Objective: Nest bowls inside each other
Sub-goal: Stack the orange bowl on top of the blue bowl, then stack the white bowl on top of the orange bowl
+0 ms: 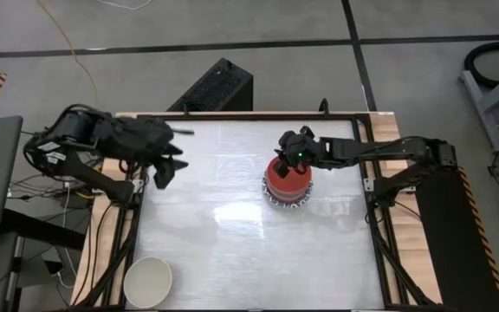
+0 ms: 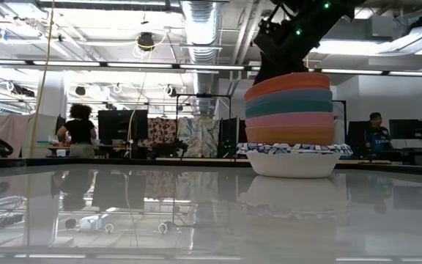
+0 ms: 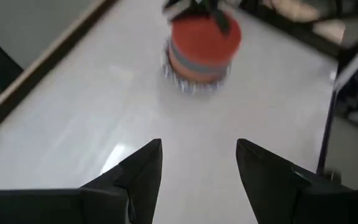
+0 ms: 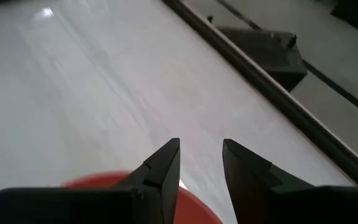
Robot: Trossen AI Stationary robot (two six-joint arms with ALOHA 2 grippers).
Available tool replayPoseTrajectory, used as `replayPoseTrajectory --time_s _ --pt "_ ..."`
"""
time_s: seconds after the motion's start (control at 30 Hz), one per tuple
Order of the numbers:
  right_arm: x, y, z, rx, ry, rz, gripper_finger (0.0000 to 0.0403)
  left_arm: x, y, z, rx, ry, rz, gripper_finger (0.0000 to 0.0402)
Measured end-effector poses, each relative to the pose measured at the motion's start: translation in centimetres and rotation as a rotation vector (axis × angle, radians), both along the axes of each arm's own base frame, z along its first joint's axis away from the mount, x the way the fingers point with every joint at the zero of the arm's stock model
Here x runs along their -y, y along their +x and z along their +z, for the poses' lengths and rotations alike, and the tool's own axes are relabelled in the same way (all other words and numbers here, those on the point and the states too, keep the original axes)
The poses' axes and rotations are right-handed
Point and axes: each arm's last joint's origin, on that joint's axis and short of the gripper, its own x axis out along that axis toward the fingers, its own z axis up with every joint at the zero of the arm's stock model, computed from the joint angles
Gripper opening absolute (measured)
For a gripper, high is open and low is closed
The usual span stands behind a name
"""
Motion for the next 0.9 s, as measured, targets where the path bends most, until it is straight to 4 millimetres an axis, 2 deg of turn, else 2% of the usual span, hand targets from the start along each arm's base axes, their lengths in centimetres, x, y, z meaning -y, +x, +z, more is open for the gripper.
replayPoseTrajectory --time_s 0.23,0.47,0.7,0.9 --pt "-0.2 -0.9 4.1 0.194 -0.038 0.009 0.014 3.9 -0.4 -3.8 -0.262 -0.097 -0.105 0.0194" --pt "-0.5 -3.2 8.2 0.314 -0.099 0.03 0.014 8.9 -0.6 -9.0 -0.452 -0.103 -0.344 0.0194" --pt "-0.8 -5.0 9.5 0.355 -0.107 0.029 0.014 12.2 -1.7 -15.5 -0.553 -0.157 -0.46 0.0194" --pt "-0.8 -5.0 9.2 0.334 -0.096 0.027 0.014 13.4 -2.4 -19.7 -0.54 -0.184 -0.506 0.0194"
